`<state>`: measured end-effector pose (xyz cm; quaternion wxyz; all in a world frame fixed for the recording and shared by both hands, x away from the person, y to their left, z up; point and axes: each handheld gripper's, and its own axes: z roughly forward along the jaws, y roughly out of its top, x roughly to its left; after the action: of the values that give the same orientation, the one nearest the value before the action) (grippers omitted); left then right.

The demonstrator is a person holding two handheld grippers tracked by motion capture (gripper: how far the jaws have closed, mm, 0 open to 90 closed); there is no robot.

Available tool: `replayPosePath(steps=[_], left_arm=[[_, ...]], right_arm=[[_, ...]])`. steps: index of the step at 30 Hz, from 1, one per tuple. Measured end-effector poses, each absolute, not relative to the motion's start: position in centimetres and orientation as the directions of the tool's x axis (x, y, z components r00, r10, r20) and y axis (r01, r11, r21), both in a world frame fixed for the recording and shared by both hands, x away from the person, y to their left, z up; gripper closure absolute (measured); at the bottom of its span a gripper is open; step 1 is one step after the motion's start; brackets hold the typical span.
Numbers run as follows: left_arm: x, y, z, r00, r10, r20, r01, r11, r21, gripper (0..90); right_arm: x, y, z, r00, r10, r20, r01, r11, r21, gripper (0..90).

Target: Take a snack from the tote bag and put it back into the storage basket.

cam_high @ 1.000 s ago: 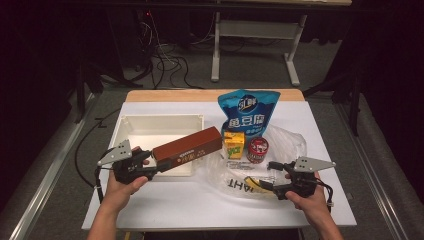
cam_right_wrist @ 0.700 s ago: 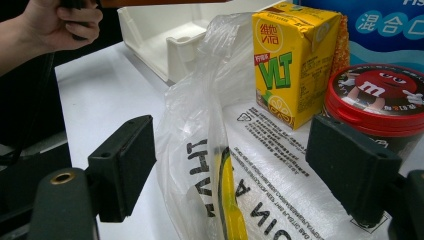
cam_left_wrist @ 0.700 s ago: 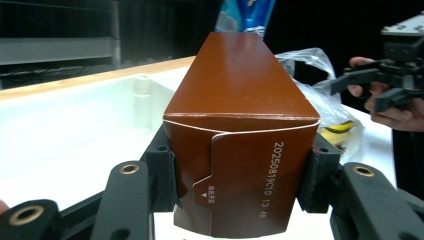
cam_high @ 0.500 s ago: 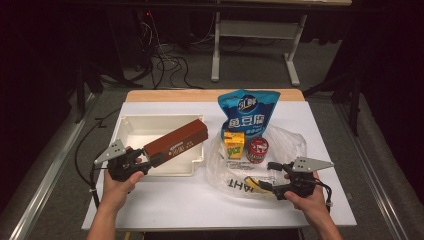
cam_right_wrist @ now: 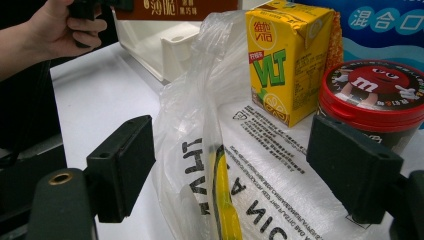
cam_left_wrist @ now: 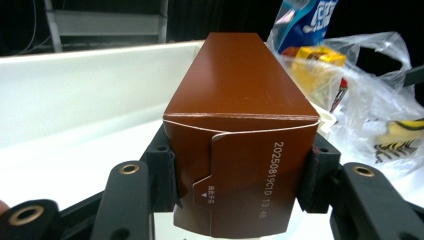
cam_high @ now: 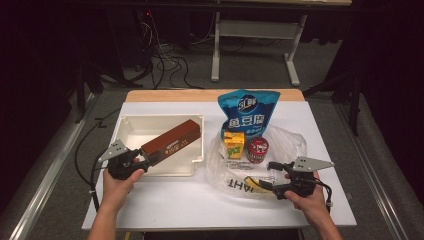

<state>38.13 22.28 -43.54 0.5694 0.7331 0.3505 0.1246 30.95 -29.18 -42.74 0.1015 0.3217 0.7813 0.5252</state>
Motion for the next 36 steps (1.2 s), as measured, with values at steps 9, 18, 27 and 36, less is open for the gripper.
replayPosePath(steps=[9,18,27,36], left_arm=[[38.8,21.3,-44.6,0.702,0.685,-0.195,0.421,-0.179,0.889,47.3],[39.3,21.0,-45.5,0.687,0.693,-0.218,0.461,-0.184,0.868,46.8],[39.2,20.5,-46.2,0.683,0.71,-0.175,0.5,-0.279,0.82,44.4],[38.2,19.9,-45.9,0.662,0.745,-0.075,0.479,-0.345,0.807,38.8]], right_arm=[[30.9,-29.2,-42.8,-0.758,0.63,0.167,0.395,0.239,0.887,18.3],[30.9,-29.2,-42.9,-0.752,0.638,0.165,0.399,0.243,0.884,18.3],[30.9,-29.4,-42.9,-0.742,0.65,0.162,0.401,0.238,0.885,18.6],[30.9,-29.4,-42.9,-0.742,0.648,0.17,0.404,0.231,0.885,19.4]])
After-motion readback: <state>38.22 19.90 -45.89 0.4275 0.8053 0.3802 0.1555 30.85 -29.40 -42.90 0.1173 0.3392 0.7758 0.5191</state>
